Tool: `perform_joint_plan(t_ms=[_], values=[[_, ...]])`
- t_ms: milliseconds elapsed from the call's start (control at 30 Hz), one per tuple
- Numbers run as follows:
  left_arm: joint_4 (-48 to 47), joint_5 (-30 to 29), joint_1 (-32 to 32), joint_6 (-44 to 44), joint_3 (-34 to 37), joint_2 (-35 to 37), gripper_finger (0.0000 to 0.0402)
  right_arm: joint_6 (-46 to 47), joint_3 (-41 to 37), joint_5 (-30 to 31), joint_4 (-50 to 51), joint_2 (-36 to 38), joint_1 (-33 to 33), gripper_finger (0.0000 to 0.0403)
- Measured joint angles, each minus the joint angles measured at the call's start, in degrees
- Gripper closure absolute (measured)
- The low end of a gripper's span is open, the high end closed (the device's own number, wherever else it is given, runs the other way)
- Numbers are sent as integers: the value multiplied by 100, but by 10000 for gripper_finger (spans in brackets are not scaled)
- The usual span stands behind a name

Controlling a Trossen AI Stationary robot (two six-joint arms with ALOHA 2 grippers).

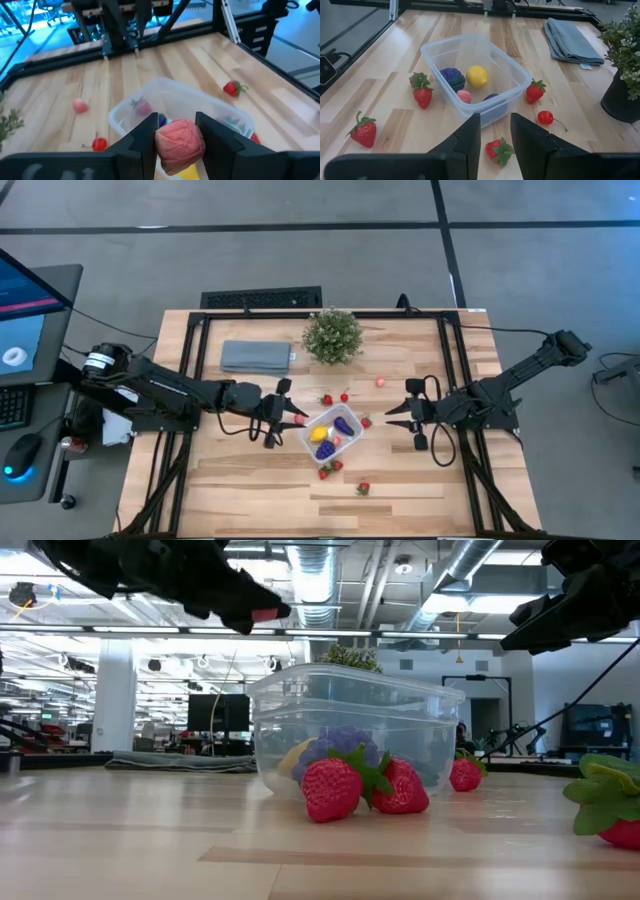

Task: Pick and placing Produce into tupperware
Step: Put the left peach into the transparent bin

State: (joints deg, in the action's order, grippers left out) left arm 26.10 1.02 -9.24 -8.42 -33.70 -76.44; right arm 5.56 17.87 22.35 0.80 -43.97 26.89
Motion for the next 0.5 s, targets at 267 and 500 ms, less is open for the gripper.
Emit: perform_joint_plan(t_ms=[267, 500], values=[[-559, 7, -122, -338, -752, -394, 290, 2, 0, 0, 3, 0, 0, 273], [-1088, 166, -115, -495, -1437, -935, 290, 2, 0, -2, 13, 0, 2, 273]])
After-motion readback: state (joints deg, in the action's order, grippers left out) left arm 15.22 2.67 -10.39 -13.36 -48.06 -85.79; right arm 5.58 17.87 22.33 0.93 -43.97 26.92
